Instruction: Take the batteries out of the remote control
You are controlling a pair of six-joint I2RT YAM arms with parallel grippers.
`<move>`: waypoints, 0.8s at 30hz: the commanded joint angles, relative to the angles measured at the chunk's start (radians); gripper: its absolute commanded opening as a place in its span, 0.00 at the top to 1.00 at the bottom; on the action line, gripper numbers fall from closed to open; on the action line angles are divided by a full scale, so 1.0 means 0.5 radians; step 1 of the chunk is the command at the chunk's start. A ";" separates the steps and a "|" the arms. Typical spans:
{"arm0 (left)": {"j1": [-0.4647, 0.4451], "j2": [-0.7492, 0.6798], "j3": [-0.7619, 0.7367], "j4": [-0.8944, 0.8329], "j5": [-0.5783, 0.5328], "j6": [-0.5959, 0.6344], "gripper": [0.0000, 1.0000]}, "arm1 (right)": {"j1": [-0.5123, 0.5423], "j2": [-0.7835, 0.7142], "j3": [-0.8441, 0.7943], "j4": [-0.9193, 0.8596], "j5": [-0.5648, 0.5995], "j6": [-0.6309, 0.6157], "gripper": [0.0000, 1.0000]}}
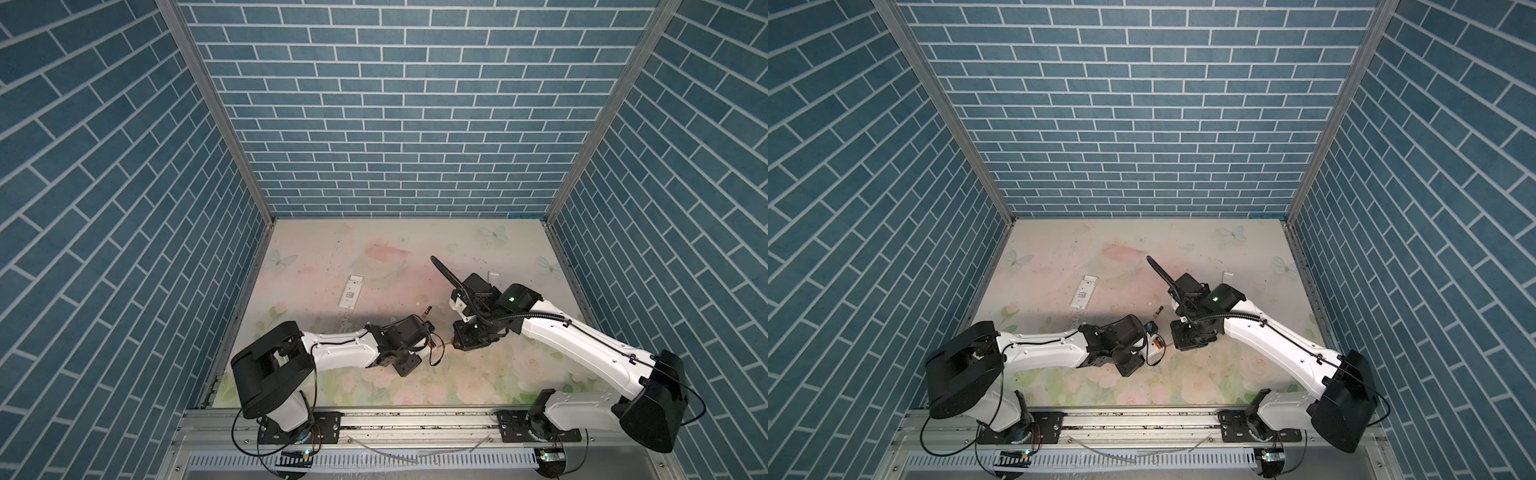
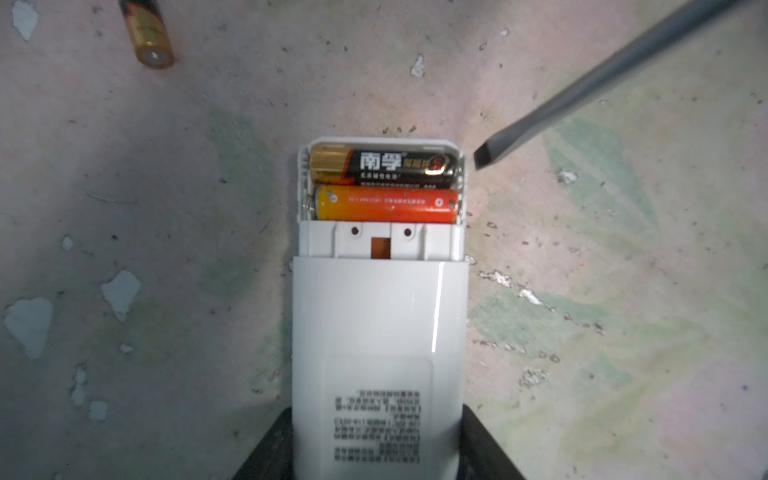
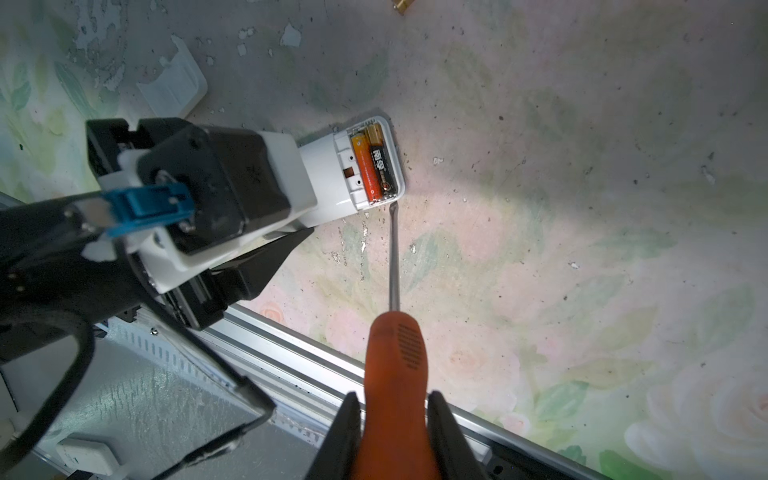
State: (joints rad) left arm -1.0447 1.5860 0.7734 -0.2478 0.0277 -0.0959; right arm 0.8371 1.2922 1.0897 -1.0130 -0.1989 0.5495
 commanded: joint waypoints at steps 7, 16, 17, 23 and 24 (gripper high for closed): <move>0.007 0.033 -0.043 -0.072 0.107 0.008 0.55 | -0.015 0.029 -0.006 0.042 -0.050 -0.045 1.00; 0.006 0.030 -0.040 -0.067 0.112 0.010 0.57 | -0.015 0.042 -0.024 0.084 -0.061 -0.040 1.00; 0.007 0.031 -0.037 -0.069 0.113 0.011 0.57 | -0.017 0.042 -0.031 0.087 -0.062 -0.038 1.00; 0.006 0.035 -0.039 -0.072 0.113 0.008 0.57 | -0.014 0.028 -0.057 0.063 -0.053 -0.044 1.00; 0.008 0.037 -0.035 -0.075 0.113 0.009 0.57 | -0.014 0.028 -0.048 0.052 -0.053 -0.048 1.00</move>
State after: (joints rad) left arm -1.0435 1.5860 0.7734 -0.2478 0.0311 -0.0956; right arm 0.8333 1.3052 1.0870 -0.9894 -0.2184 0.5488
